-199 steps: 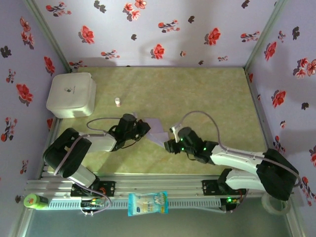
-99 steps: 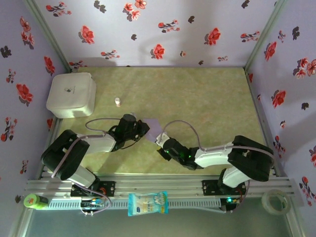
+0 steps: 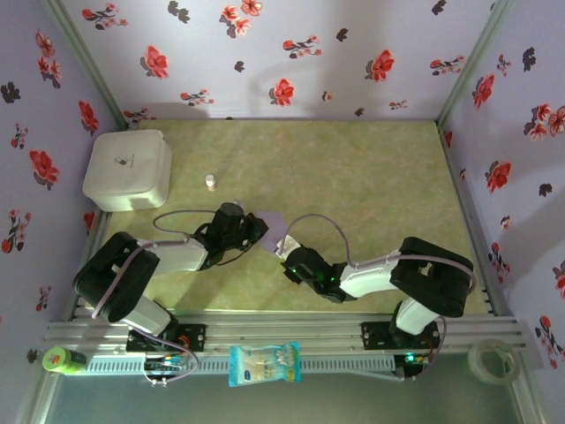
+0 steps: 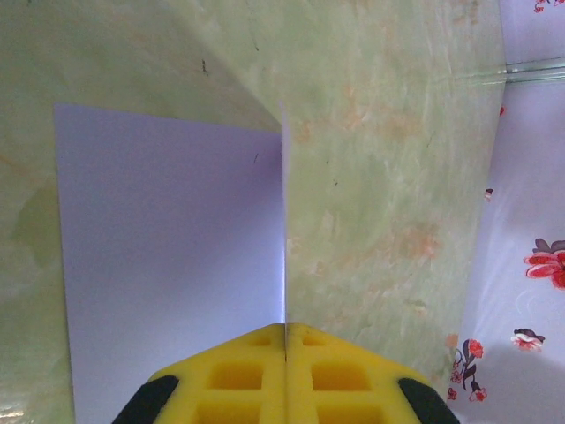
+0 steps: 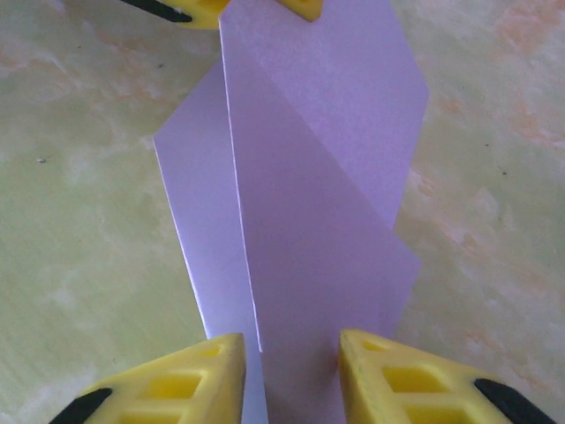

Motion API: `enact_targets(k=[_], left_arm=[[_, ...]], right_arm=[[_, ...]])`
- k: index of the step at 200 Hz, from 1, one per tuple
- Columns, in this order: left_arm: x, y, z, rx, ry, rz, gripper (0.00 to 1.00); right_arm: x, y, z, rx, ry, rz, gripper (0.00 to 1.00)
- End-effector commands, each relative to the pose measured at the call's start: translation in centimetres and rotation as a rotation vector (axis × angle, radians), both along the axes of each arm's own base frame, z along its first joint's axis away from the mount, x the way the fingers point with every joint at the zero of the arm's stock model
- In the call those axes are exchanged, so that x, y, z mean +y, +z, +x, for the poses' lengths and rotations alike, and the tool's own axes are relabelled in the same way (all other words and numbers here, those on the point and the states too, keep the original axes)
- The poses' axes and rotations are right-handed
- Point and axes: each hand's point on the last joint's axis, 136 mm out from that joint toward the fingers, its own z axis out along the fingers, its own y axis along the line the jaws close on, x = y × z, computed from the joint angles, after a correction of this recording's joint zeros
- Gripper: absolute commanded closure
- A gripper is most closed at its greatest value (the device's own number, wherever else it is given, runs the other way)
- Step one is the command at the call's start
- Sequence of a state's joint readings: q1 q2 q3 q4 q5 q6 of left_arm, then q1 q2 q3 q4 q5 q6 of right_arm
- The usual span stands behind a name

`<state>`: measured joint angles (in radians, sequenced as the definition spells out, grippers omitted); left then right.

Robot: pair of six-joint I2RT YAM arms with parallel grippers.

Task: Fold a paper plane with a square sheet of paper (pick it up from the middle)
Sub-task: Fourth fold the wing at the center of the table.

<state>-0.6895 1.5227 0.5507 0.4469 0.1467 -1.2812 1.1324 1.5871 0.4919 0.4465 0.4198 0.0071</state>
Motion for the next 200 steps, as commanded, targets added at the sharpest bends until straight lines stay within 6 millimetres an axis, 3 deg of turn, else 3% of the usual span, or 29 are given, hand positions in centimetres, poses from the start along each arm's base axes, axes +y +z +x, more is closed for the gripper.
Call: enact_targets(k=[1, 62, 200], left_arm=[[-0.64, 0.96, 0.32, -0.018, -0.012, -0.009, 0.94], [-0.64, 0.96, 0.3, -0.016, -0.013, -0.006, 0.94], [-0.71, 1.14, 0.38, -0.018, -0.014, -0.007, 0.94]], right_arm=[[0.87, 0.97, 0.66, -0.031, -0.014, 0.026, 0.72], [0.89, 0.83, 0.6, -0.022, -0.017, 0.028, 0.82], [0.57, 0.63, 0.97, -0.022, -0.055, 0.024, 0.87]])
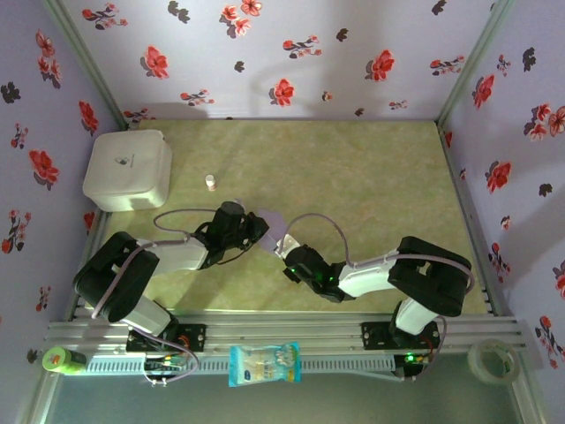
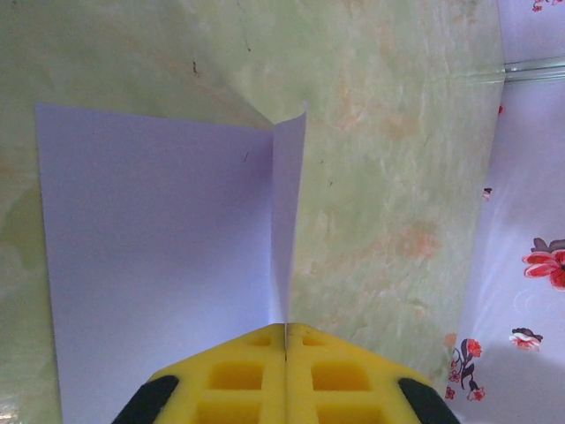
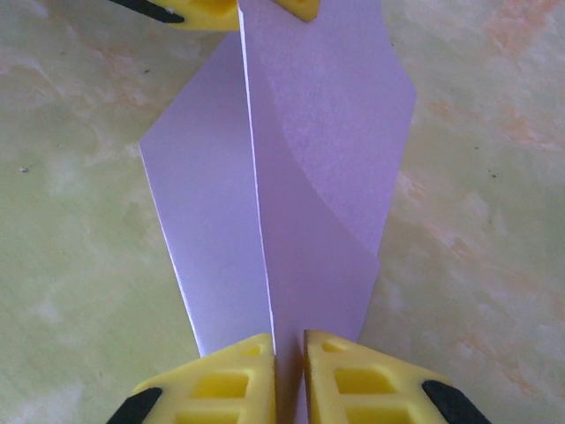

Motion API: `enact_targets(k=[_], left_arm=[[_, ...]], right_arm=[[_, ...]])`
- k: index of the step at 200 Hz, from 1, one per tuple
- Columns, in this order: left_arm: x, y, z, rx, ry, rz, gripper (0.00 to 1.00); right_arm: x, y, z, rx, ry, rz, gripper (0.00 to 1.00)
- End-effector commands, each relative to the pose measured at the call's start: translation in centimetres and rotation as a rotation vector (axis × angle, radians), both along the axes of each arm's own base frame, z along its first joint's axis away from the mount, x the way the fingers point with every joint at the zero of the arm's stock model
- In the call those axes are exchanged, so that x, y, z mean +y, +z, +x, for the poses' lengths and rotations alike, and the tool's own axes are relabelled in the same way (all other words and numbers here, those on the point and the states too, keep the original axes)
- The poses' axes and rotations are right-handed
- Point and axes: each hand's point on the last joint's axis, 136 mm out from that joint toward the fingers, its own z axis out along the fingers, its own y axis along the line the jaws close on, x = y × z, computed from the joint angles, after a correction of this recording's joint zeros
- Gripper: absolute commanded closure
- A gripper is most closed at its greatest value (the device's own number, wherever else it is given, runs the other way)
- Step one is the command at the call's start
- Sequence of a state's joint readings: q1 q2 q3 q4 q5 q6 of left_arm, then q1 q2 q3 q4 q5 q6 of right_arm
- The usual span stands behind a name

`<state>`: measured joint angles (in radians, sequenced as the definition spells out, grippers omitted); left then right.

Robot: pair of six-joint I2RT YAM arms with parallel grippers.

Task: Fold a paper plane with a square sheet of paper (pick it up from the middle)
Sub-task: Fourth fold the wing at the center of the table.

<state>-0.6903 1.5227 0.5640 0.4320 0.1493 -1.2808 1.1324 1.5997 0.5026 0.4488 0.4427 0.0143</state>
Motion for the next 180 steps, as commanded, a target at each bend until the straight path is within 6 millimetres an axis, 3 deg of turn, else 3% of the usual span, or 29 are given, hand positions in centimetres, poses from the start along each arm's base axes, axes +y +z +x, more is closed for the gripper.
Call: enact_targets(k=[1, 45, 68, 95, 146, 180], left_arm=[[-0.6, 1.0, 0.3, -0.021, -0.011, -0.007, 0.94], [-0.5, 1.4, 0.3, -0.034, -0.011, -0.01, 0.92], [-0.3, 1.7, 0.4, -0.045, -0.008, -0.001, 0.79], [1.0, 2.0, 0.1, -0.057, 0.02, 0.044, 0.7], [3.1, 2.6, -0.3, -0.08, 0.071, 0.091, 0.66], [3.2, 2.5, -0.4, -0.077, 0.069, 0.099, 0.66]], right_arm=[[0.6, 0.6, 0.6, -0.011, -0.034, 0.026, 0.87], [0.6, 0.4, 0.6, 0.006, -0.041, 0.039, 0.97], [0.4, 0.1, 0.6, 0.031, -0.058, 0.071, 0.99], [0.6, 0.2, 0.7, 0.094, -0.072, 0.157, 1.0], [1.3, 0.2, 0.5, 0.224, -0.06, 0.304, 1.0], [1.6, -0.3, 0.5, 0.288, -0.065, 0.353, 1.0]])
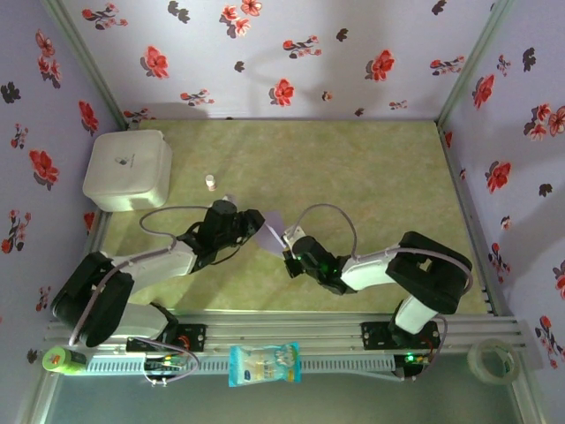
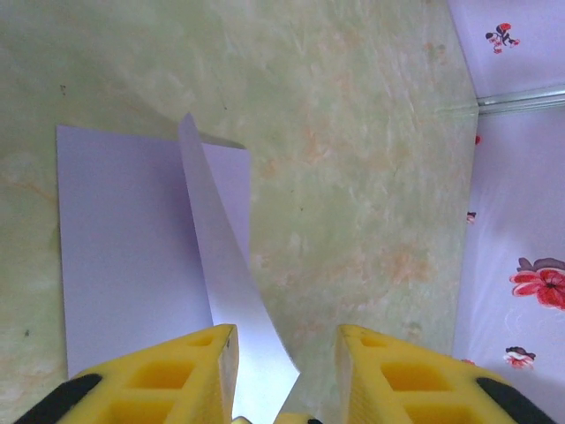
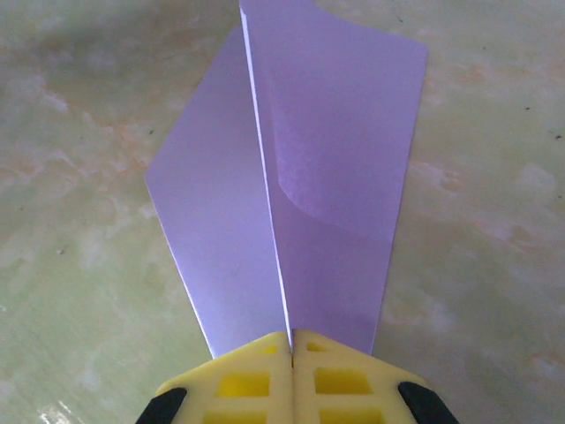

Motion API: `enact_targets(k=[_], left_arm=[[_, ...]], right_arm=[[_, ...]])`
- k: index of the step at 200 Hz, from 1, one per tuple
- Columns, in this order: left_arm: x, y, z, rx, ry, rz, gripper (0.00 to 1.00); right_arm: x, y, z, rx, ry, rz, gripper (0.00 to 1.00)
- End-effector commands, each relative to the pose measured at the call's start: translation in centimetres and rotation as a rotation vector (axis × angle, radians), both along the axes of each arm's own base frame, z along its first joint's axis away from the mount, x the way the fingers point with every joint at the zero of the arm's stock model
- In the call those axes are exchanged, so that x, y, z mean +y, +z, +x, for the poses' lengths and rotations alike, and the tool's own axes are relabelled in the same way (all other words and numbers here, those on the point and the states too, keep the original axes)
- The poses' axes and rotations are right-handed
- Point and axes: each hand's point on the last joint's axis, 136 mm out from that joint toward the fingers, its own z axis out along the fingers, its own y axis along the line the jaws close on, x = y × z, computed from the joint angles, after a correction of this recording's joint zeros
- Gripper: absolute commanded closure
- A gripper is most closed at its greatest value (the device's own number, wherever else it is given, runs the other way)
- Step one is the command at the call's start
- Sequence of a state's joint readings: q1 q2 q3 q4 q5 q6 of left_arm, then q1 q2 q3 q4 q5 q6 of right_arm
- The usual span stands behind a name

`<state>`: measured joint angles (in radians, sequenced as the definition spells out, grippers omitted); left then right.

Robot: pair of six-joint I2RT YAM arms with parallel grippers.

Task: Fold a paper plane with a square sheet of paper (pick it up from the middle)
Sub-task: Fourth fold the wing at the center of the table.

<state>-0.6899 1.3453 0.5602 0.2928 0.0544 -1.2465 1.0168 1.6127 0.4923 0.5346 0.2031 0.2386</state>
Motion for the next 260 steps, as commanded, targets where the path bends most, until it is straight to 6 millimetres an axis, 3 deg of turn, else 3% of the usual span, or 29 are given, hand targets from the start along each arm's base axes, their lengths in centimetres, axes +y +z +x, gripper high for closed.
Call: enact_targets(k=[1, 173, 260], left_arm=[[1.0, -1.0, -0.3, 0.005, 0.011, 0.06, 0.66], [1.1, -1.5, -0.4, 0.01, 0.009, 0.063, 0.68], [-0.7, -2.1, -0.3, 0.013, -0.07, 0.04, 0.85]], right_arm=[[0.7, -0.2, -0.5, 0.07, 0.005, 0.089, 1.0], [1.6, -1.1, 0.0, 0.456, -0.036, 0.361, 1.0], [2.2, -1.2, 0.3, 0.678, -0.063, 0.464, 1.0]])
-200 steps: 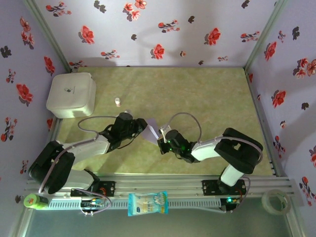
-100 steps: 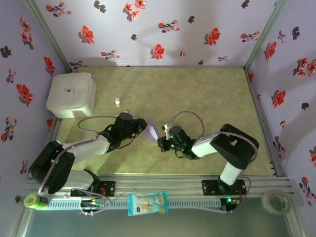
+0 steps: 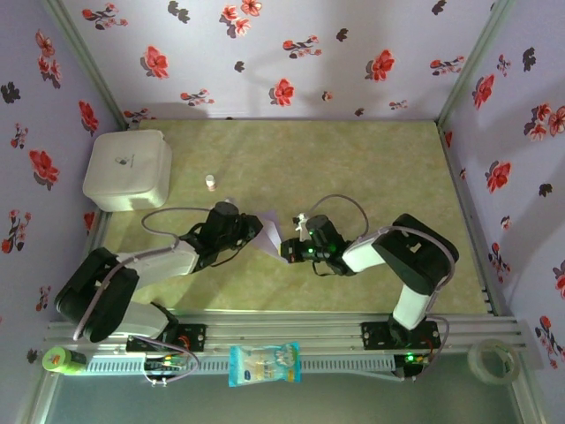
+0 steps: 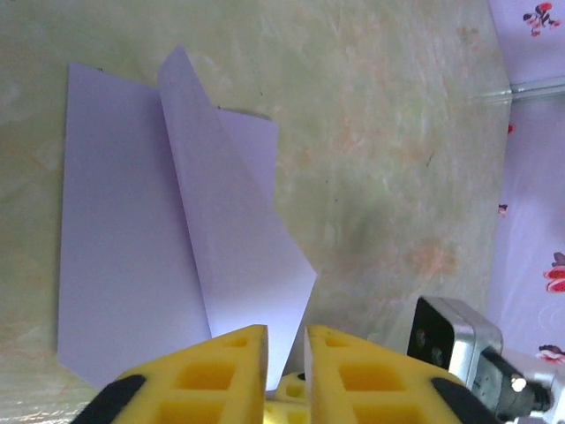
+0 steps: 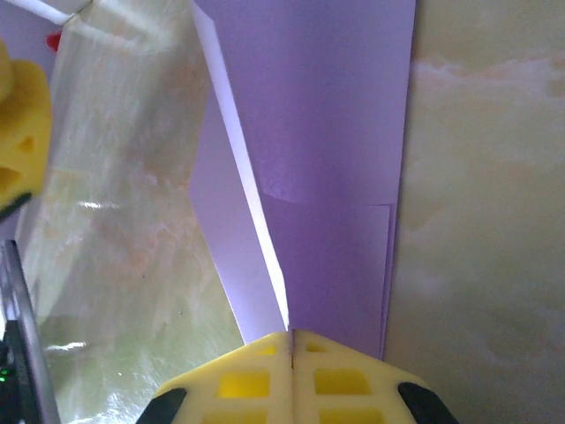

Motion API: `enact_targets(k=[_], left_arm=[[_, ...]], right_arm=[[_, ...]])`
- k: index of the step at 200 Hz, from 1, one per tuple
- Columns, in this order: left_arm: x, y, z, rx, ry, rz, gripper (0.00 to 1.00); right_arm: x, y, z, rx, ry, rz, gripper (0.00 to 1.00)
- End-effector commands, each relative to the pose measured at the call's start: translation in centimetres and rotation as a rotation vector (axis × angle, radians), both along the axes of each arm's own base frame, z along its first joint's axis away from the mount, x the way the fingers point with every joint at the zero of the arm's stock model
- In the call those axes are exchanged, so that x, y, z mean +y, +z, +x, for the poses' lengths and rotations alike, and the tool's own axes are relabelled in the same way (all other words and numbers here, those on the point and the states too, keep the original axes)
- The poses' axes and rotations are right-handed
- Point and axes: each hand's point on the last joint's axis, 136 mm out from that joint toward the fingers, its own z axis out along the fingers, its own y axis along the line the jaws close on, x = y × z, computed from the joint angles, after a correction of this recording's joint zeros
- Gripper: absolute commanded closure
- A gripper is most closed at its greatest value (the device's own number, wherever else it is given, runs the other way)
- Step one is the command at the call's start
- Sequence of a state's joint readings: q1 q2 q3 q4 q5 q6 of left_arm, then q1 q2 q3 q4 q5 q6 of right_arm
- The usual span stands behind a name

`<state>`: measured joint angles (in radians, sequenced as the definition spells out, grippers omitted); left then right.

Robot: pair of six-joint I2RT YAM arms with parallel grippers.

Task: Fold a paper plane with a square sheet of paper (pick it up from the middle)
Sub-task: Fourth fold the wing at the center of the table.

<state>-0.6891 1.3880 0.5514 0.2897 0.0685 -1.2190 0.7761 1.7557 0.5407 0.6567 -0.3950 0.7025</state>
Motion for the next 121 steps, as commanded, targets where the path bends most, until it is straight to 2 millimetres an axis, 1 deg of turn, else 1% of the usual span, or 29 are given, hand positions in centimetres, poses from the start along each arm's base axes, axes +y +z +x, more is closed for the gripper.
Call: enact_targets(k=[1, 36, 82, 121], left_arm=[[-0.8, -0.1, 0.2, -0.018, -0.046, -0.007, 0.85], [-1.7, -0.5, 0.3, -0.013, -0.077, -0.019, 0.86], [-3.3, -0.8, 1.0, -0.012, -0.118, -0.05, 0.87], [-3.9, -1.5, 1.6, -0.004, -0.124, -0.047, 0.89]], right_arm=[[0.4, -0.5, -0.3, 0.099, 0.002, 0.027, 1.0], [0.1, -0.6, 0.0, 0.141, -0.013, 0.037, 1.0], [-0.5, -1.5, -0.2, 0.17, -0.026, 0.003, 1.0], [-0.7, -1.9, -0.2, 0.197, -0.037, 0.005, 1.0]])
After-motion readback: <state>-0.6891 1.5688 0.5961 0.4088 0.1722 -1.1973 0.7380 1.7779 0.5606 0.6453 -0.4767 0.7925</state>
